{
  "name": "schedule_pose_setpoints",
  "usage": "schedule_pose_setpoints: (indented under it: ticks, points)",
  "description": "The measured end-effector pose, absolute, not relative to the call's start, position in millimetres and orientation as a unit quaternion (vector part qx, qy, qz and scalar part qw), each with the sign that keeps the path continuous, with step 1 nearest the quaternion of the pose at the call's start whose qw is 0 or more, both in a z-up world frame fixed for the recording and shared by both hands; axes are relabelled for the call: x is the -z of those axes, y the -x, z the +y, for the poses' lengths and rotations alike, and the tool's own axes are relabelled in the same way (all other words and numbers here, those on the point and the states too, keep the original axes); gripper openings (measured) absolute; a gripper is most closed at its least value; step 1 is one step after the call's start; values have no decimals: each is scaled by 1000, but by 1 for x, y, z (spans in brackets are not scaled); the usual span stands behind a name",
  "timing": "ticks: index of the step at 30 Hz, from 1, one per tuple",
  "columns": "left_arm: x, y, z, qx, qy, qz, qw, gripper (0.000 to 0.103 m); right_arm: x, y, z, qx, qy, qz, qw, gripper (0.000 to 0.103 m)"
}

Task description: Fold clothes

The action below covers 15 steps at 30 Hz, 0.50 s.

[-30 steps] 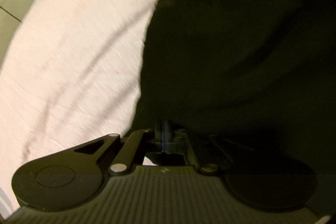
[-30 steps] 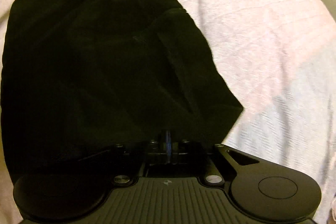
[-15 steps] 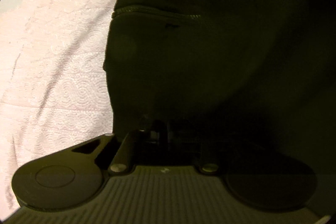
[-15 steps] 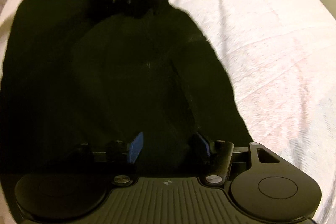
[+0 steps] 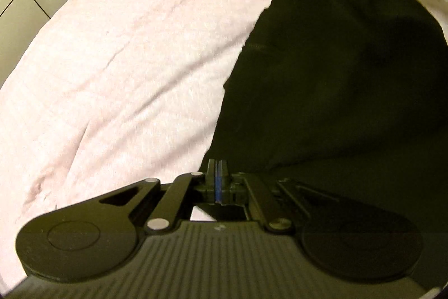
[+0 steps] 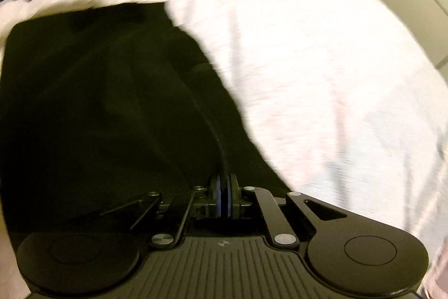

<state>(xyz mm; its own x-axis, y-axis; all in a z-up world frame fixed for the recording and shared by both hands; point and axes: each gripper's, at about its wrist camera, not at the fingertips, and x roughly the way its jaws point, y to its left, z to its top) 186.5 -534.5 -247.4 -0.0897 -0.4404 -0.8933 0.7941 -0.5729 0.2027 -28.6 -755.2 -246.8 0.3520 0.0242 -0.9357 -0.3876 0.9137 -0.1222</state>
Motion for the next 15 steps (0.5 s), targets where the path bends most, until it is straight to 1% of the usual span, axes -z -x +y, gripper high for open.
schedule_pose_setpoints:
  ticks: [1,2,4,6,9,11,12,13,14,15]
  points:
    - [250,-184,-539,723,-519,169,424,6,243,28,-758,-116,164,551,810,2]
    - [256,-178,-543,728,-521,164,414,9,239,27,-761,-104,165,547,814,2]
    - [263,-160,-542,737,-523,156,399,31,241,25,-752,-99,174,544,815,2]
    - [273,-149,-548,739,-526,153,391,37,248,31,-745,-95,185,540,815,2]
    - [310,-144,-573,739,-548,168,355,37,259,42,-740,-86,199,535,816,2]
    - [319,-144,-576,740,-554,171,341,36,261,49,-740,-86,204,534,816,2]
    - [322,-144,-579,741,-556,175,334,28,262,52,-741,-87,205,533,816,2]
    - [323,-144,-581,741,-556,185,329,4,260,55,-742,-87,207,532,816,2]
    - [322,-142,-580,737,-561,186,328,0,256,59,-742,-87,207,531,817,2]
    - [321,-141,-578,734,-565,183,328,0,252,63,-742,-87,209,530,817,2]
